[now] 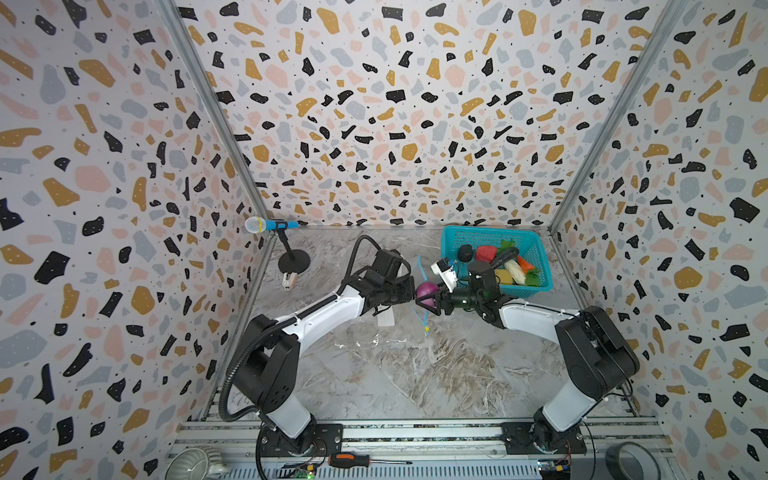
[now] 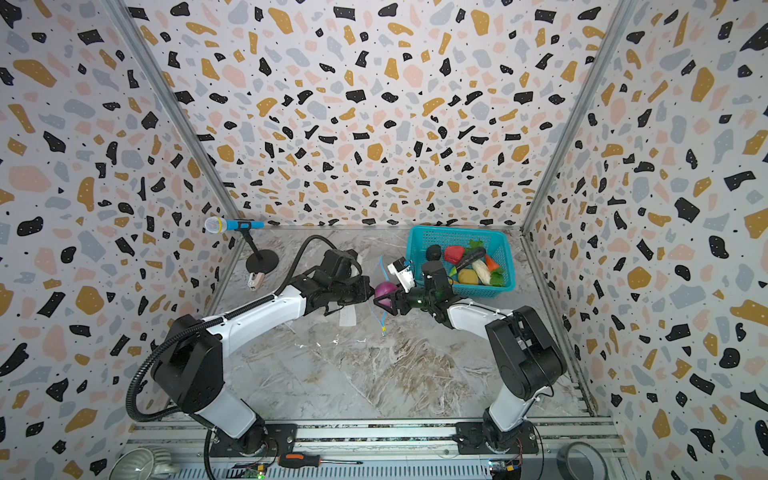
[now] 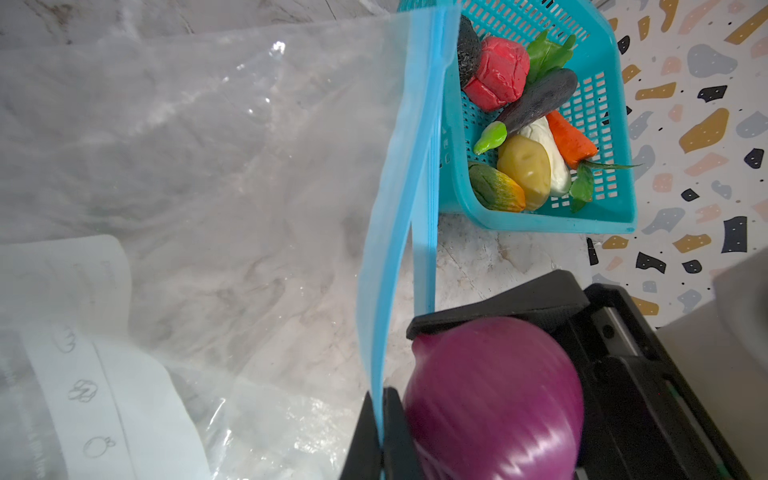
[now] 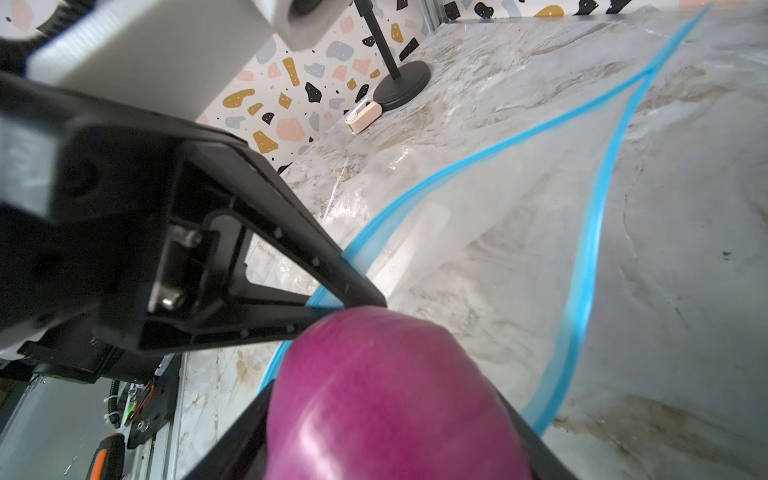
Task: Place the food in the zip-top bag and seal the zipper
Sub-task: 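Lift the purple onion with the right gripper and carry it toward the bag mouth, then drop the purple onion into the bag held open by the left gripper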
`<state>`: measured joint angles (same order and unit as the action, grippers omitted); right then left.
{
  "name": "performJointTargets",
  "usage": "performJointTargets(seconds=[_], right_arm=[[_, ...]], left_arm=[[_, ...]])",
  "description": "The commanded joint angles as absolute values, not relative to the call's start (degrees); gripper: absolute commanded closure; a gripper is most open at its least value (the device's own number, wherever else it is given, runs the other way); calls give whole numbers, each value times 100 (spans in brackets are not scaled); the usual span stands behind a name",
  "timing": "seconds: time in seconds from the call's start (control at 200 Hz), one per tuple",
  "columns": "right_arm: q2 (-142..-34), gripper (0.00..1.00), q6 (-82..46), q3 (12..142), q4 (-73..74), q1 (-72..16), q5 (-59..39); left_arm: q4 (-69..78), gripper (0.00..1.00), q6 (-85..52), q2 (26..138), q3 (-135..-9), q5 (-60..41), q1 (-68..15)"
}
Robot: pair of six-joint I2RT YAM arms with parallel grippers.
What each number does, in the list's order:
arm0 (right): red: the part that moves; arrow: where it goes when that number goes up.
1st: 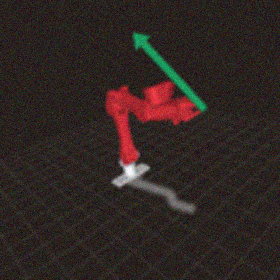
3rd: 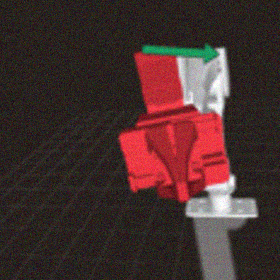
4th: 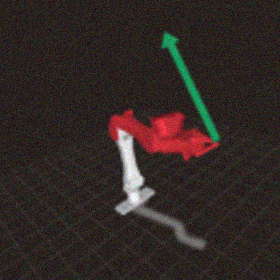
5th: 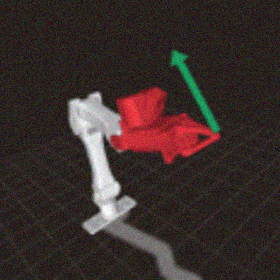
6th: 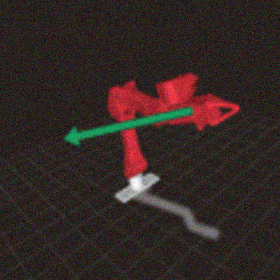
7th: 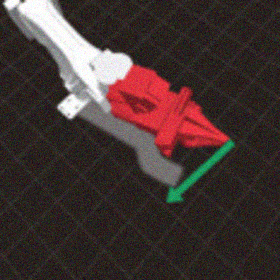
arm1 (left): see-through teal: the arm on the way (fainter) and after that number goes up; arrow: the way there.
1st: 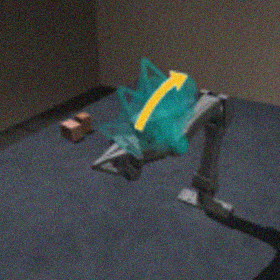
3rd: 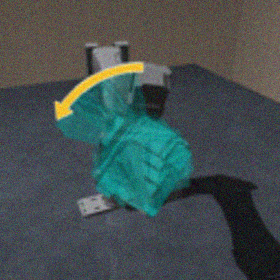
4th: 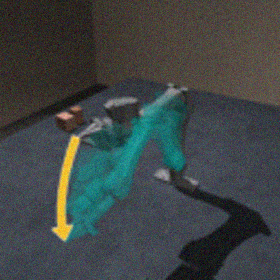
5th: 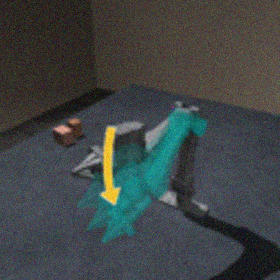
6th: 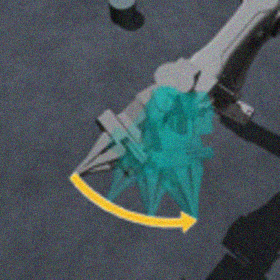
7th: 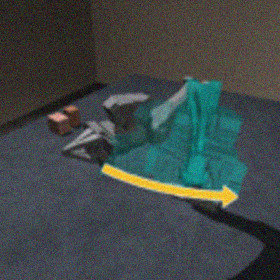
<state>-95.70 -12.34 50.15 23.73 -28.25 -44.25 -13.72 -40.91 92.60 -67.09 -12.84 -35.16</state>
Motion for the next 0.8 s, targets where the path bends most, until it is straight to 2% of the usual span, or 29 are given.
performJointTargets(seconds=[0.0,0.47,0.796], right_arm=[[-9636,65,-1051,5090,2130,-2843,-4439],[-9769,64,-778,5387,1685,-2858,-4360],[-9903,44,-672,5563,1385,-2953,-4250]], left_arm=[[-978,100,-4253,9002,-6604,-1594,-3525],[-533,100,-4570,8779,-6200,-1947,-3534],[-402,100,-4623,8731,-6065,-1994,-3532]])
